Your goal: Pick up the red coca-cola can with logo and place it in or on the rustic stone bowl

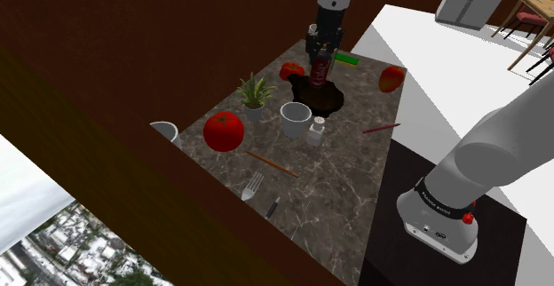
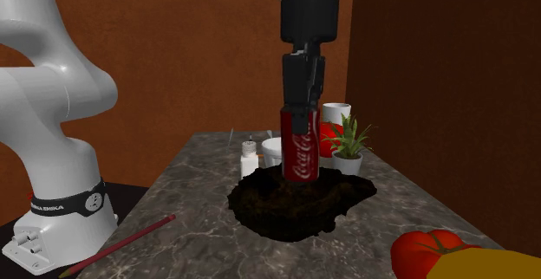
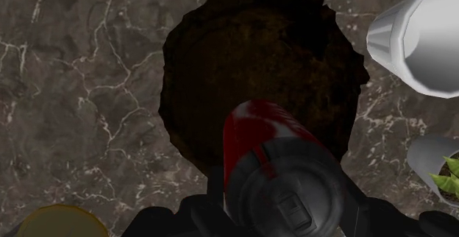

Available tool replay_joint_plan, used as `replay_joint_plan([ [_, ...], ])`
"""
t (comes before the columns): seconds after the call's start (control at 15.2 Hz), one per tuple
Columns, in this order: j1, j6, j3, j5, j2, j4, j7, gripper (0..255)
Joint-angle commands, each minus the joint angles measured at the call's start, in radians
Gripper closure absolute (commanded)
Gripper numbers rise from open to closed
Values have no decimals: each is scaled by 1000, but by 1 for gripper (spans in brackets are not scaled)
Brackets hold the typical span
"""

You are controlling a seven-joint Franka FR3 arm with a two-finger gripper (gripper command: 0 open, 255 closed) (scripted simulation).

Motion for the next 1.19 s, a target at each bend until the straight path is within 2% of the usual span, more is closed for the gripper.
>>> replay_joint_plan([
  [0.0, 0, 0, 0, 0, 0, 0, 0, 0],
  [0.33, 0, 0, 0, 0, 0, 0, 0, 0],
  [0.59, -1, -127, -2, 1, -23, 105, -1, 0],
  [1.12, -1, -127, -2, 1, -23, 105, -1, 0],
])
